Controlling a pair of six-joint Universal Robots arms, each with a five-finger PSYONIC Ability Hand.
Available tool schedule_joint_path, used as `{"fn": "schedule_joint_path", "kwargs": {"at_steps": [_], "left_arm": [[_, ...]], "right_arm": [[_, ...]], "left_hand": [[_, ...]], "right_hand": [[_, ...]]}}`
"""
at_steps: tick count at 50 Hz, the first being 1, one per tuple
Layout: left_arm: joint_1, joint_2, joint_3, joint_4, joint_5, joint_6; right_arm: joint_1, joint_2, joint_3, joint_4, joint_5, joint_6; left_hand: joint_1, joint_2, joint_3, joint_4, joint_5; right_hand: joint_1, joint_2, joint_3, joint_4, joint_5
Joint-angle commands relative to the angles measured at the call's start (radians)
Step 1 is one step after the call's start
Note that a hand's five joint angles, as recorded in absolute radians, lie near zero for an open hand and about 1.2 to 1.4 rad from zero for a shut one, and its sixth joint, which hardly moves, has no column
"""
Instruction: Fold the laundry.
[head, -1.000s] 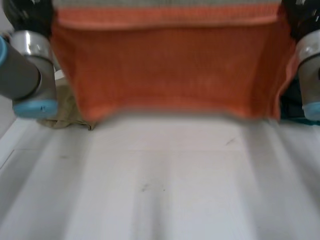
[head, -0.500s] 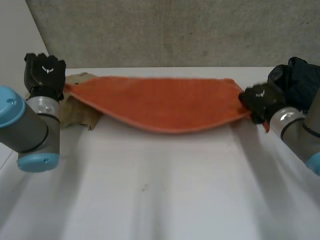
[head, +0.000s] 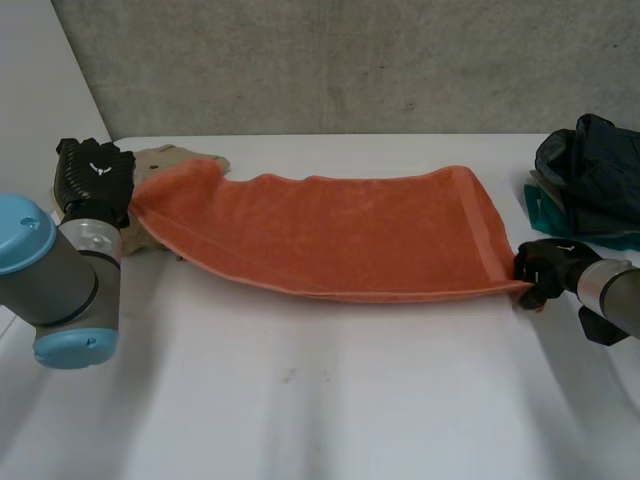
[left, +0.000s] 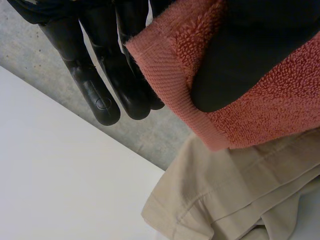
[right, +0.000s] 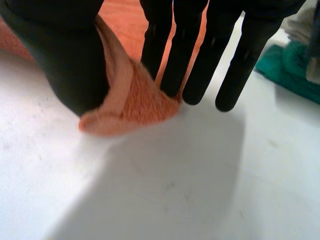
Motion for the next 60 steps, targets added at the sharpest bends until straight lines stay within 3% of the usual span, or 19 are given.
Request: {"fn": "schedule_joint_path", "kwargs": {"at_steps": [1,5,6,9,10,14,18,22,24,29,35,39,42,46,47,51,53,55,60], "left_arm": [[0.0,0.036,-0.042,-0.017,0.001,0.006],[-0.001,0.103,-0.084,-0.088,0.001,0.008],[-0.001,0.119,-0.094,-0.111,0.001,0.011],[0.0,0.194,-0.134,-0.241,0.004,0.017],[0.0,0.212,-0.144,-0.281,0.005,0.02],[0.003,0.307,-0.212,-0.522,0.017,0.06],[0.048,0.433,-0.363,-0.721,0.115,0.208],[0.11,0.498,-0.465,-0.738,0.212,0.363],[0.15,0.495,-0.473,-0.735,0.244,0.417],[0.163,0.387,-0.411,-0.694,0.252,0.407],[0.072,0.229,-0.264,-0.608,0.24,0.353],[0.02,0.087,-0.096,-0.53,0.179,0.286],[-0.006,0.007,0.107,-0.473,0.087,0.246],[-0.044,-0.027,0.389,-0.361,-0.01,0.213],[-0.044,-0.028,0.475,-0.278,-0.022,0.197],[-0.037,-0.015,0.537,-0.028,-0.022,0.141],[-0.035,-0.015,0.543,0.053,-0.027,0.127],[-0.041,-0.016,0.525,0.104,-0.029,0.129],[-0.034,-0.019,0.448,0.036,-0.033,0.117]], "right_arm": [[-0.02,-0.044,0.017,0.002,0.046,-0.06],[-0.018,-0.104,0.076,0.001,0.04,-0.287],[-0.018,-0.14,0.111,0.008,0.05,-0.412],[-0.019,-0.202,0.162,0.034,0.06,-0.592],[-0.023,-0.241,0.2,0.073,0.063,-0.702],[-0.056,-0.333,0.295,0.218,0.119,-0.912],[-0.139,-0.392,0.365,0.37,0.171,-1.037],[-0.179,-0.394,0.362,0.387,0.144,-1.043],[-0.178,-0.384,0.359,0.383,0.138,-1.045],[-0.152,-0.331,0.297,0.311,0.132,-1.025],[-0.012,-0.254,0.189,0.127,0.15,-0.883],[0.04,-0.214,0.077,0.026,0.162,-0.824],[0.082,-0.205,-0.037,-0.049,0.185,-0.792],[0.129,-0.214,-0.206,-0.249,0.225,-0.732],[0.138,-0.22,-0.235,-0.359,0.227,-0.711],[0.142,-0.252,-0.218,-0.662,0.227,-0.671],[0.143,-0.269,-0.195,-0.737,0.224,-0.668],[0.145,-0.286,-0.174,-0.74,0.215,-0.668],[0.151,-0.282,-0.149,-0.653,0.188,-0.661]], "left_hand": [[0.263,0.194,0.198,0.192,0.23],[0.263,0.194,0.198,0.192,0.23],[0.263,0.194,0.198,0.192,0.23],[0.263,0.194,0.198,0.192,0.23],[0.263,0.194,0.198,0.192,0.23],[0.263,0.194,0.198,0.192,0.23],[0.263,0.194,0.198,0.192,0.23],[0.263,0.194,0.198,0.192,0.23],[0.263,0.194,0.198,0.192,0.23],[0.263,0.194,0.198,0.192,0.23],[0.263,0.194,0.198,0.192,0.23],[0.263,0.194,0.198,0.192,0.23],[0.263,0.194,0.198,0.192,0.23],[0.263,0.194,0.198,0.192,0.23],[0.263,0.194,0.198,0.192,0.23],[0.263,0.194,0.198,0.192,0.23],[0.263,0.194,0.198,0.192,0.23],[0.263,0.194,0.198,0.192,0.23],[0.263,0.194,0.198,0.192,0.23]], "right_hand": [[0.564,0.567,0.567,0.57,0.572],[0.564,0.567,0.567,0.57,0.572],[0.564,0.567,0.567,0.57,0.572],[0.564,0.567,0.567,0.57,0.572],[0.564,0.567,0.567,0.57,0.572],[0.564,0.567,0.567,0.57,0.572],[0.564,0.567,0.567,0.57,0.572],[0.564,0.567,0.567,0.57,0.572],[0.564,0.567,0.567,0.57,0.572],[0.564,0.567,0.567,0.57,0.572],[0.564,0.567,0.567,0.57,0.572],[0.564,0.567,0.567,0.57,0.572],[0.564,0.567,0.567,0.57,0.572],[0.564,0.567,0.567,0.57,0.572],[0.564,0.567,0.567,0.57,0.572],[0.564,0.567,0.567,0.57,0.572],[0.564,0.567,0.567,0.57,0.572],[0.564,0.567,0.567,0.57,0.572],[0.564,0.567,0.567,0.57,0.572]]}}
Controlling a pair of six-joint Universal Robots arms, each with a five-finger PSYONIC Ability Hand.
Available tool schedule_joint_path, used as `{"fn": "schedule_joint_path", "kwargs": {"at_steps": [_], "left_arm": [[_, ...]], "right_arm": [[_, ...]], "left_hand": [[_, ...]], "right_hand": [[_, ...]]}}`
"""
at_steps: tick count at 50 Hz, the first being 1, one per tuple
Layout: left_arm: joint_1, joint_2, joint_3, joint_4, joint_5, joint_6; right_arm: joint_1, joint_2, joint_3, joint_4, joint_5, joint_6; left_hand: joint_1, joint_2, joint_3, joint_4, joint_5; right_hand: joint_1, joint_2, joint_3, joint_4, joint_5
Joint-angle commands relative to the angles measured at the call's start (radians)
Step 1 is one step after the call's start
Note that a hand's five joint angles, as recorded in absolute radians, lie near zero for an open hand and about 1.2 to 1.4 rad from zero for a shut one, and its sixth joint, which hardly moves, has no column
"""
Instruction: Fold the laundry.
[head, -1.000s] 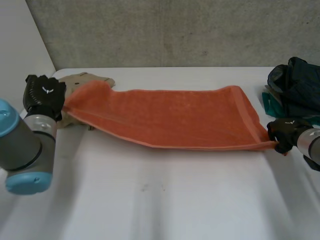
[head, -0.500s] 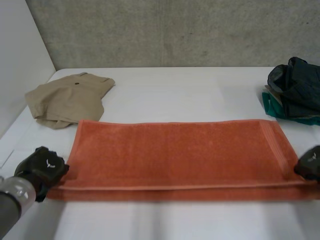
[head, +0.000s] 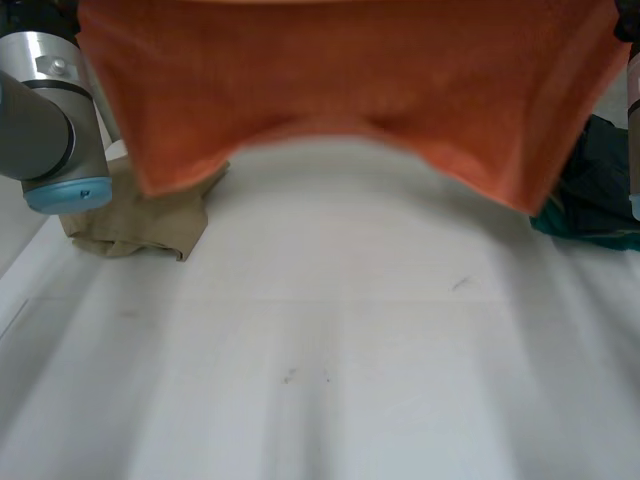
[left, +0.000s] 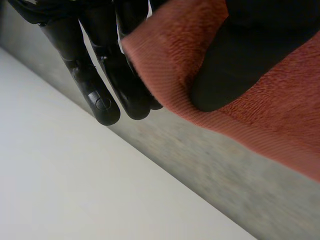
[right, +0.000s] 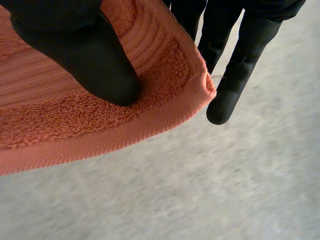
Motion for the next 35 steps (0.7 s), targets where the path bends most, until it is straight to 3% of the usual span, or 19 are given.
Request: {"fn": "schedule_joint_path", "kwargs": {"at_steps": [1,11,16,20,26,29,35], "left_arm": [[0.008,0.004,-0.115,-0.002,0.002,-0.019],[0.0,0.037,-0.485,-0.037,0.013,-0.105],[0.0,0.102,-0.666,-0.077,0.019,-0.099],[0.005,0.191,-0.767,-0.217,0.026,-0.087],[0.031,0.344,-0.919,-0.699,0.06,0.048],[0.062,0.413,-0.948,-0.763,0.115,0.111],[0.094,0.415,-0.895,-0.676,0.151,0.119]], "right_arm": [[0.004,-0.012,0.061,0.061,-0.036,0.007],[0.015,0.07,0.258,0.265,-0.18,0.049],[0.015,0.077,0.332,0.408,-0.193,0.038],[-0.014,0.06,0.37,0.645,-0.188,0.015],[-0.166,-0.119,0.462,1.142,-0.156,-0.201],[-0.212,-0.138,0.493,1.157,-0.159,-0.302],[-0.217,-0.123,0.481,0.976,-0.143,-0.27]], "left_hand": [[0.263,0.194,0.198,0.191,0.23],[0.263,0.194,0.198,0.191,0.23],[0.263,0.194,0.198,0.191,0.23],[0.263,0.194,0.198,0.191,0.23],[0.263,0.194,0.198,0.191,0.23],[0.263,0.194,0.198,0.191,0.23],[0.263,0.194,0.198,0.191,0.23]], "right_hand": [[0.267,0.217,0.197,0.191,0.214],[0.267,0.217,0.197,0.191,0.214],[0.267,0.217,0.197,0.191,0.214],[0.267,0.217,0.197,0.191,0.214],[0.267,0.217,0.197,0.191,0.214],[0.267,0.217,0.197,0.191,0.214],[0.267,0.217,0.197,0.191,0.214]]}}
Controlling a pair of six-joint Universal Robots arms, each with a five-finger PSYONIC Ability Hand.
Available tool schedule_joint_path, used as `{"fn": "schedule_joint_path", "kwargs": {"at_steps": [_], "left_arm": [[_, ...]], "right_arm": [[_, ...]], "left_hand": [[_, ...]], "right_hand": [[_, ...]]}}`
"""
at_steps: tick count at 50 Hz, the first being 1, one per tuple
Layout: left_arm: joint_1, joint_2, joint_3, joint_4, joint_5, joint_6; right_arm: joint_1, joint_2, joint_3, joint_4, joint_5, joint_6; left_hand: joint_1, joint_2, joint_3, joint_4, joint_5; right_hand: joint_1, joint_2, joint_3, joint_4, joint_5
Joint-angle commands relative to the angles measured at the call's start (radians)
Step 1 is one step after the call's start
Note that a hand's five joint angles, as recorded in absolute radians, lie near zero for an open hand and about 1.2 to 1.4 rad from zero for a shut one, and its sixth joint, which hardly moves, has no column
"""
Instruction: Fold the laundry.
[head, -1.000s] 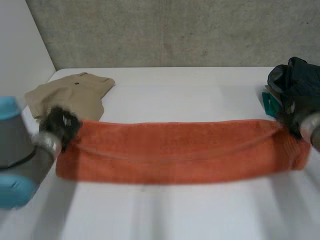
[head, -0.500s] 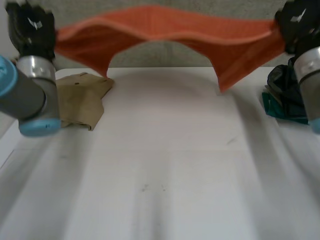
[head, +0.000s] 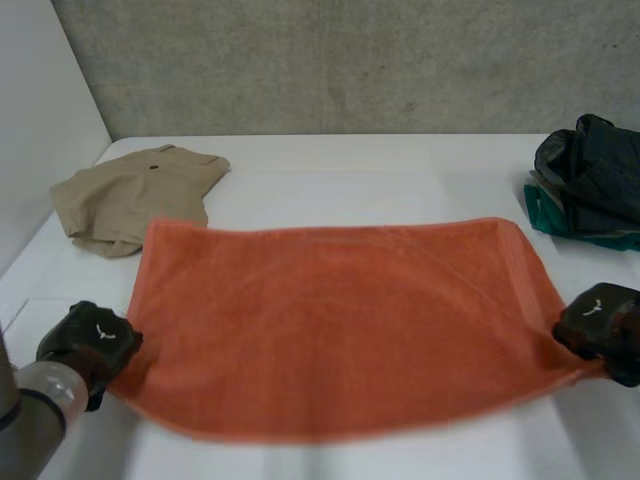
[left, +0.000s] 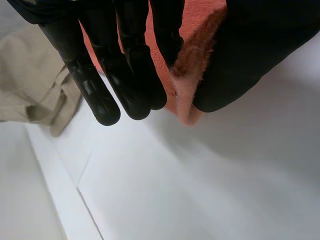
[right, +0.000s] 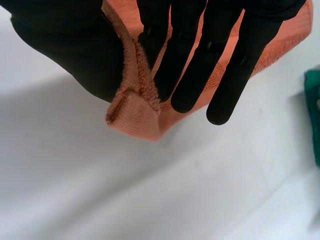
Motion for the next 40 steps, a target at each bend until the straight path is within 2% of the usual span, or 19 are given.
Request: {"fn": "schedule_joint_path", "kwargs": {"at_steps": [1,3,7,10,15,19,26,29,30,31,32,33,40], "left_arm": [[0.036,-0.014,0.068,0.089,0.043,0.023],[0.036,-0.068,0.094,0.123,0.039,0.017],[0.017,-0.169,0.187,0.202,0.027,0.01],[0.008,-0.261,0.272,0.29,0.004,-0.035],[-0.016,-0.438,0.44,0.42,-0.102,-0.113],[-0.059,-0.575,0.587,0.457,-0.171,-0.113],[-0.075,-0.724,0.787,0.489,-0.185,-0.112],[-0.079,-0.751,0.826,0.496,-0.187,-0.112],[-0.087,-0.763,0.833,0.497,-0.181,-0.112],[-0.094,-0.766,0.832,0.499,-0.174,-0.113],[-0.104,-0.768,0.832,0.5,-0.17,-0.113],[-0.125,-0.769,0.829,0.503,-0.168,-0.107],[-0.17,-0.746,0.826,0.523,-0.17,-0.102]], "right_arm": [[-0.017,0.031,-0.006,-0.185,0.007,0.015],[-0.008,0.063,-0.022,-0.23,0.005,0.044],[0.086,0.153,-0.098,-0.378,0.008,0.111],[0.116,0.195,-0.13,-0.478,0.014,0.131],[0.158,0.347,-0.245,-0.754,0.039,0.142],[0.196,0.455,-0.348,-0.838,0.071,0.139],[0.205,0.644,-0.56,-0.866,0.103,0.138],[0.215,0.675,-0.588,-0.883,0.105,0.138],[0.225,0.681,-0.594,-0.898,0.11,0.141],[0.231,0.681,-0.592,-0.905,0.114,0.141],[0.238,0.681,-0.591,-0.911,0.122,0.142],[0.25,0.675,-0.583,-0.924,0.14,0.144],[0.264,0.559,-0.497,-0.932,0.159,0.265]], "left_hand": [[0.263,0.193,0.198,0.191,0.23],[0.263,0.193,0.198,0.191,0.23],[0.263,0.193,0.198,0.191,0.23],[0.263,0.193,0.198,0.191,0.23],[0.263,0.193,0.198,0.191,0.23],[0.263,0.193,0.198,0.191,0.23],[0.263,0.193,0.198,0.191,0.23],[0.263,0.193,0.198,0.191,0.23],[0.263,0.193,0.198,0.191,0.23],[0.156,0.086,0.091,0.084,0.123],[-0.287,-0.357,-0.352,-0.359,-0.32],[-0.959,-1.028,-1.024,-1.03,-0.992],[-0.959,-1.028,-1.024,-1.03,-0.992]], "right_hand": [[0.267,0.216,0.196,0.191,0.212],[0.267,0.216,0.196,0.191,0.212],[0.267,0.216,0.196,0.191,0.212],[0.267,0.216,0.196,0.191,0.212],[0.267,0.216,0.196,0.191,0.212],[0.267,0.216,0.196,0.191,0.212],[0.267,0.216,0.196,0.191,0.212],[0.267,0.216,0.196,0.191,0.212],[-0.29,-0.341,-0.361,-0.366,-0.345],[-0.621,-0.672,-0.692,-0.697,-0.677],[-0.954,-1.006,-1.025,-1.031,-1.01],[-0.954,-1.006,-1.025,-1.031,-1.01],[-0.954,-1.006,-1.025,-1.031,-1.01]]}}
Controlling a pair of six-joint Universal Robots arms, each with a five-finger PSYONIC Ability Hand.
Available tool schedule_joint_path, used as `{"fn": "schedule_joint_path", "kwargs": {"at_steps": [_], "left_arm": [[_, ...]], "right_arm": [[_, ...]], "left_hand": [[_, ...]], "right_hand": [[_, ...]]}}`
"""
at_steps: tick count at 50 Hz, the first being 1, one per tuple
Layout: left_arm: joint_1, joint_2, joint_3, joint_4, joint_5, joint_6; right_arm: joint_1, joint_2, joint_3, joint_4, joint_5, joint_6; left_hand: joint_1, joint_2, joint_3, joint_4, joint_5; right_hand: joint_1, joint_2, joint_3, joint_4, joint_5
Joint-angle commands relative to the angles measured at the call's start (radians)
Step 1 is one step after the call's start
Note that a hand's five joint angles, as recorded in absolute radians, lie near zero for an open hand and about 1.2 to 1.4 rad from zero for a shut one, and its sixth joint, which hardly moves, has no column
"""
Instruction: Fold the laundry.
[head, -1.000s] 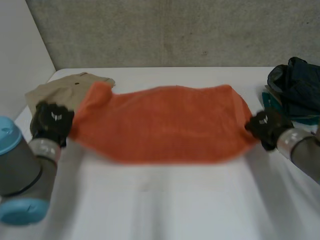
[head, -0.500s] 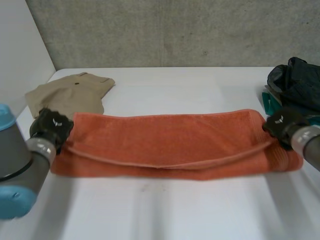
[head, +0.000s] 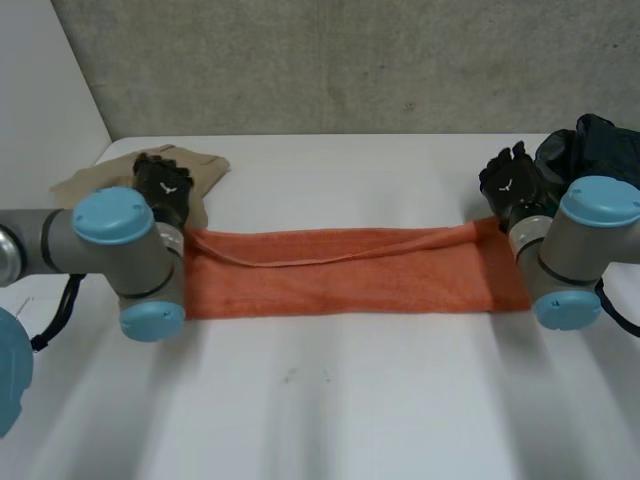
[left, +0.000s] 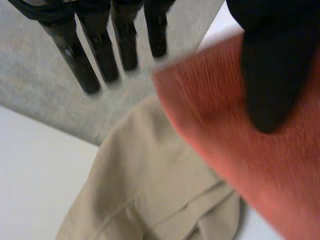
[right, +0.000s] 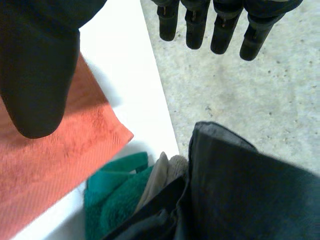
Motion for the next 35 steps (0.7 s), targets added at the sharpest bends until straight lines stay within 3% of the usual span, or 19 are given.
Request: {"fn": "schedule_joint_path", "kwargs": {"at_steps": [1,6,9,12,17,21,30,35], "left_arm": [[-0.039,0.027,-0.012,0.014,0.001,0.005],[-0.03,0.092,-0.061,0.015,0.01,-0.001],[-0.03,0.116,-0.079,0.014,0.025,-0.003],[-0.03,0.135,-0.11,0.003,0.097,-0.007],[-0.027,0.123,-0.109,-0.018,0.209,-0.006],[-0.005,0.086,-0.078,-0.066,0.255,-0.006],[0.008,-0.031,0.043,-0.08,0.26,-0.006],[0.039,-0.123,0.169,-0.034,0.255,-0.007]], "right_arm": [[0.007,-0.12,0.08,-0.01,0.011,0.128],[0.002,-0.166,0.095,0.013,-0.003,0.209],[0.0,-0.176,0.095,0.083,-0.069,0.247],[-0.015,-0.176,0.077,0.193,-0.171,0.281],[-0.029,-0.121,0.008,0.269,-0.265,0.401],[-0.029,-0.056,-0.05,0.275,-0.275,0.451],[-0.024,0.061,-0.171,0.265,-0.266,0.455],[-0.015,0.11,-0.21,0.052,-0.195,0.455]], "left_hand": [[-0.045,-0.123,-0.134,-0.116,-0.136],[-0.039,-0.117,-0.127,-0.109,-0.129],[-0.036,-0.114,-0.124,-0.106,-0.126],[-0.036,-0.114,-0.124,-0.106,-0.126],[-0.033,-0.111,-0.121,-0.103,-0.123],[-0.033,-0.111,-0.121,-0.103,-0.123],[-0.024,-0.102,-0.112,-0.095,-0.114],[0.047,-0.032,-0.042,-0.024,-0.044]], "right_hand": [[-0.067,-0.047,-0.045,-0.051,-0.053],[-0.067,-0.047,-0.045,-0.051,-0.053],[-0.067,-0.047,-0.045,-0.051,-0.053],[-0.067,-0.047,-0.045,-0.051,-0.053],[-0.067,-0.047,-0.045,-0.051,-0.053],[-0.067,-0.047,-0.045,-0.051,-0.053],[-0.067,-0.047,-0.045,-0.051,-0.053],[-0.067,-0.047,-0.045,-0.051,-0.053]]}}
